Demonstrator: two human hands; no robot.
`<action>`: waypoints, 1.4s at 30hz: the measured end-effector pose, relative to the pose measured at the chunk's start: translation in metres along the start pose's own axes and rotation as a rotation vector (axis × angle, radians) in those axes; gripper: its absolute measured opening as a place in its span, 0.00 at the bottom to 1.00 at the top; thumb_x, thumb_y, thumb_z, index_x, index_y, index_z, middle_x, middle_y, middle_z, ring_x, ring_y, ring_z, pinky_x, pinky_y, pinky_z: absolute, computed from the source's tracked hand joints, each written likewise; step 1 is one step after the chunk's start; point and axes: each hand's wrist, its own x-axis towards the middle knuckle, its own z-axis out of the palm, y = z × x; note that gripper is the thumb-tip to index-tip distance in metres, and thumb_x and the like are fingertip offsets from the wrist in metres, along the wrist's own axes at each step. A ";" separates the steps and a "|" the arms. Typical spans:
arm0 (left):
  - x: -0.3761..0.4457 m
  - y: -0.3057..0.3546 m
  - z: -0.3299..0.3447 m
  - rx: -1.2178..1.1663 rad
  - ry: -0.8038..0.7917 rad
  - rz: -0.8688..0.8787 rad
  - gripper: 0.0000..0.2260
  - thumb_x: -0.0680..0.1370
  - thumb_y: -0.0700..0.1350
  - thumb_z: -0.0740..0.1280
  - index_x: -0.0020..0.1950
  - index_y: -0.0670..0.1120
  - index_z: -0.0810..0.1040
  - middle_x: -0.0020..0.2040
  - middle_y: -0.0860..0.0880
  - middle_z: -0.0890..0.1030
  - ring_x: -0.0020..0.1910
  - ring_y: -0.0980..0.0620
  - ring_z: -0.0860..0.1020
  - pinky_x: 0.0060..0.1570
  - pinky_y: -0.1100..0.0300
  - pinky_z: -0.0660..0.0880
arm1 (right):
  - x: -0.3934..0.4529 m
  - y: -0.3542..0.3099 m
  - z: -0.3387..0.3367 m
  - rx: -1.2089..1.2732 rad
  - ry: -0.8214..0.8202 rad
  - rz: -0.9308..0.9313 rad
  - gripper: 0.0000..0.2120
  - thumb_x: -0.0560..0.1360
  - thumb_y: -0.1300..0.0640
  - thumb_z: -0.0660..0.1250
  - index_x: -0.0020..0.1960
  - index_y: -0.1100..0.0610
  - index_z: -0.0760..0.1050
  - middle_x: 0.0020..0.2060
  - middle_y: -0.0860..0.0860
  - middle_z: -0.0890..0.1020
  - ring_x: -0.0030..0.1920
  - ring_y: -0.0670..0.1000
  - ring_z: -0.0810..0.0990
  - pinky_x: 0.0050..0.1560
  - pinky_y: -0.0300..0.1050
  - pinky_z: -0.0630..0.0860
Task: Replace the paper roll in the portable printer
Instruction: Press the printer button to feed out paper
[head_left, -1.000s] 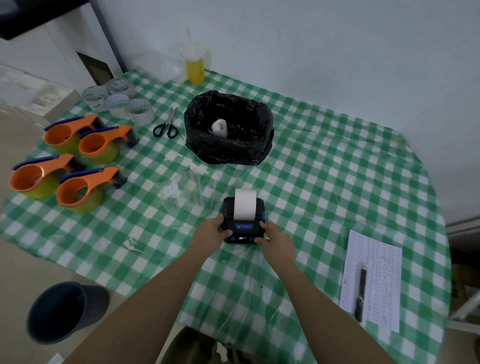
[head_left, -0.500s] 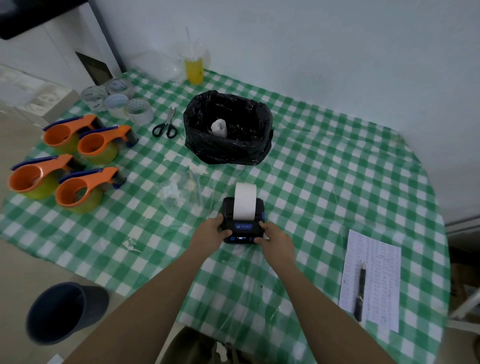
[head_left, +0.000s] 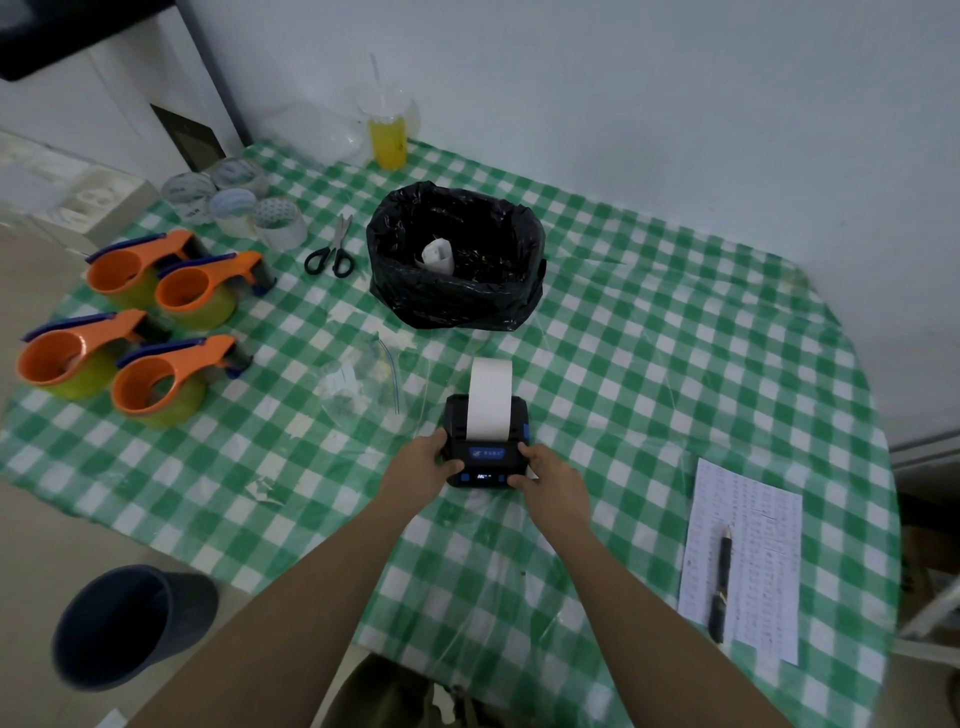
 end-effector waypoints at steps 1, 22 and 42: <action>0.000 0.000 0.000 0.001 0.000 0.001 0.19 0.75 0.41 0.67 0.66 0.44 0.72 0.60 0.41 0.80 0.59 0.43 0.78 0.60 0.48 0.74 | 0.000 0.000 0.000 -0.001 -0.001 -0.002 0.22 0.74 0.57 0.68 0.66 0.51 0.70 0.62 0.54 0.79 0.56 0.53 0.79 0.53 0.48 0.76; 0.001 0.000 0.001 0.020 -0.006 0.009 0.17 0.75 0.42 0.67 0.64 0.43 0.73 0.58 0.41 0.81 0.56 0.43 0.79 0.57 0.49 0.75 | -0.001 0.002 0.001 0.002 0.003 -0.011 0.22 0.74 0.57 0.68 0.66 0.51 0.69 0.62 0.53 0.79 0.54 0.53 0.80 0.52 0.48 0.76; 0.010 -0.003 -0.055 0.485 0.497 0.126 0.20 0.74 0.40 0.67 0.67 0.44 0.71 0.69 0.39 0.70 0.69 0.38 0.65 0.67 0.44 0.64 | 0.010 -0.034 -0.012 -0.063 0.156 -0.154 0.08 0.76 0.59 0.63 0.53 0.56 0.78 0.52 0.54 0.79 0.50 0.51 0.77 0.46 0.40 0.70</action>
